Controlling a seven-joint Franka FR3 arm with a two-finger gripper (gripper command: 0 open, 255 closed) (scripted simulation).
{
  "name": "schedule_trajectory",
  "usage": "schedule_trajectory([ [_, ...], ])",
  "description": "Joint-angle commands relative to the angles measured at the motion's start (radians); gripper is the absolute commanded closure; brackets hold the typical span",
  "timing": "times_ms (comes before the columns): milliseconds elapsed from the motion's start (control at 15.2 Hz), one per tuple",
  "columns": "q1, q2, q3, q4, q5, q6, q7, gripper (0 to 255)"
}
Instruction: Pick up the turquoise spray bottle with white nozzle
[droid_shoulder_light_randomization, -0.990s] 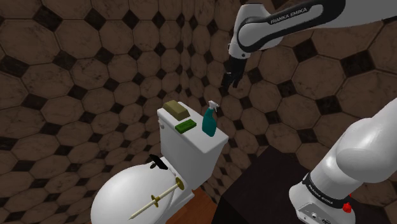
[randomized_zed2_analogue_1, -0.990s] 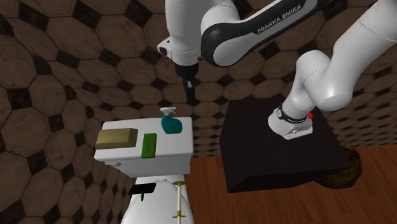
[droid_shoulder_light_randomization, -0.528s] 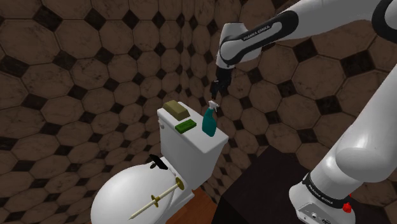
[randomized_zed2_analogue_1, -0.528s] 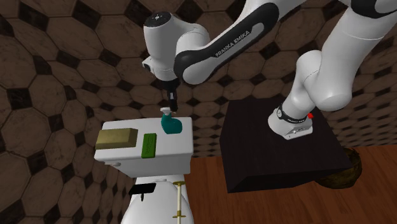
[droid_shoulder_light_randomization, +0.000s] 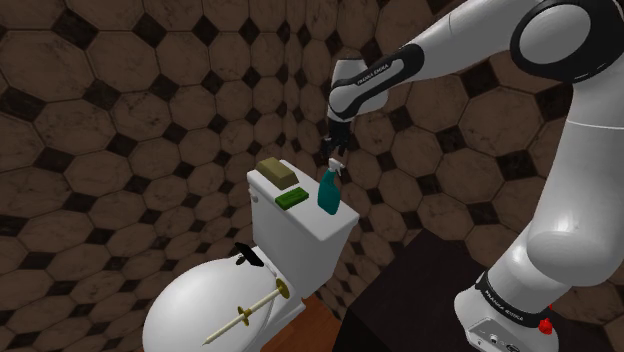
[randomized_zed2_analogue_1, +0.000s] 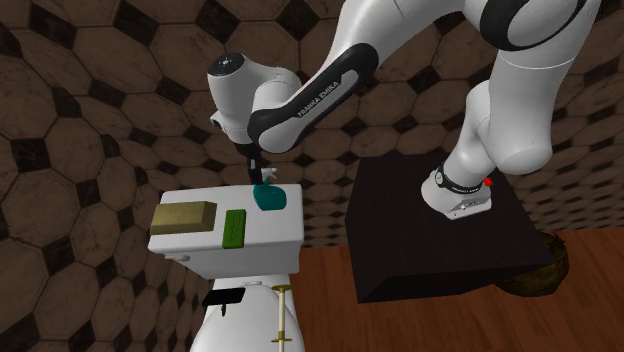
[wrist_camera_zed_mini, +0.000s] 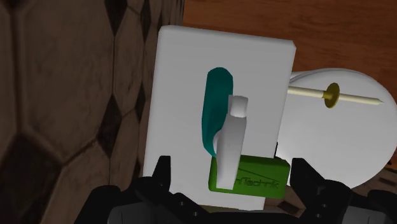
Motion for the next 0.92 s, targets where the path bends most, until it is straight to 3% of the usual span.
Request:
schedule_trajectory([
  [0, 0.000, 0.017, 0.000, -0.004, 0.000, 0.021, 0.000, 0],
  [330, 0.000, 0.047, 0.000, -0.013, -0.001, 0.060, 0.000, 0],
  [396, 0.001, 0.047, 0.000, -0.013, -0.001, 0.061, 0.001, 255],
  [858, 0.001, 0.048, 0.000, -0.011, -0.001, 0.059, 0.002, 255],
])
